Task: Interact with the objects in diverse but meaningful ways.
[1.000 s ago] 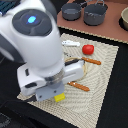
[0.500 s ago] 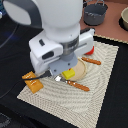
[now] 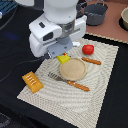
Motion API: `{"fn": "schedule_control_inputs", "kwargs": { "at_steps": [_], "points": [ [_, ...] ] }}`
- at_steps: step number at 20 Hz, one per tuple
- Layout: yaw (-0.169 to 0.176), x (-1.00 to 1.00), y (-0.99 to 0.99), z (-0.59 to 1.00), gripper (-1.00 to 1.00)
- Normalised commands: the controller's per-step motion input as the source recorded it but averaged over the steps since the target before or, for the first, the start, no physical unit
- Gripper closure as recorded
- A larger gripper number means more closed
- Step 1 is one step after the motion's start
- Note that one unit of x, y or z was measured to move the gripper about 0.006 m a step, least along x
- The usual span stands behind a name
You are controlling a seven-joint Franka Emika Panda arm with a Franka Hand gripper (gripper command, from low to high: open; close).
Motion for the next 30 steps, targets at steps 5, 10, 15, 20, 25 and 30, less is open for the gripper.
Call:
{"fn": "schedule_control_inputs", "kwargs": {
  "at_steps": [5,10,15,20,25,30],
  "points": [
    [-0.002,-0.87,0.10,-0.38,1.00],
    [0.000,-0.62,0.01,-0.54,1.00],
    [-0.003,-0.35,-0.02,-0.44,1.00],
    [-0.006,-0.17,-0.05,-0.27,1.00],
    [-0.001,-0.04,0.00,-0.06,-1.00],
    [0.000,0.00,0.01,-0.01,-1.00]
  ]
}}
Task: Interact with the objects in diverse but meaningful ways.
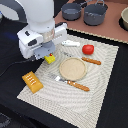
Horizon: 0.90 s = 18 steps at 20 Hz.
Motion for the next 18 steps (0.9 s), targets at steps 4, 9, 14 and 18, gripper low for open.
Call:
{"fn": "schedule_control_inputs", "kwargs": {
  "at_steps": [4,9,14,18],
  "points": [
    [0.000,0.00,0.10,0.02,-1.00],
    [0.063,0.13,0.67,0.48,-1.00],
    [0.120,0.38,0.82,0.49,-1.00],
    [0.174,0.37,0.71,0.34,-1.00]
  ]
}}
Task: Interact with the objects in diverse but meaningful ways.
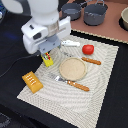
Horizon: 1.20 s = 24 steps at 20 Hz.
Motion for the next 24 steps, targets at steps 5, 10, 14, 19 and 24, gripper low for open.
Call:
{"fn": "schedule_control_inputs", "kwargs": {
  "at_steps": [5,10,14,19,24],
  "points": [
    [0.189,0.41,0.52,0.06,-1.00],
    [0.158,0.51,0.09,-0.05,-1.00],
    [0.020,0.73,-0.18,-0.06,-1.00],
    [0.004,0.54,-0.04,-0.29,-1.00],
    [0.028,0.24,0.16,-0.49,-1.00]
  ]
}}
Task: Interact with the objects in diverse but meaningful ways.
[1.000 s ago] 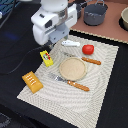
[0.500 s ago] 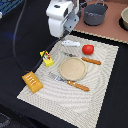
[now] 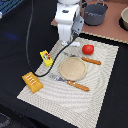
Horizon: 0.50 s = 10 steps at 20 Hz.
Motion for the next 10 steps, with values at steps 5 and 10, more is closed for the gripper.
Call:
{"fn": "schedule_control_inputs", "kwargs": {
  "at_steps": [5,10],
  "points": [
    [0.066,0.00,0.38,-0.53,-1.00],
    [0.079,-0.06,0.48,-0.34,-1.00]
  ]
}}
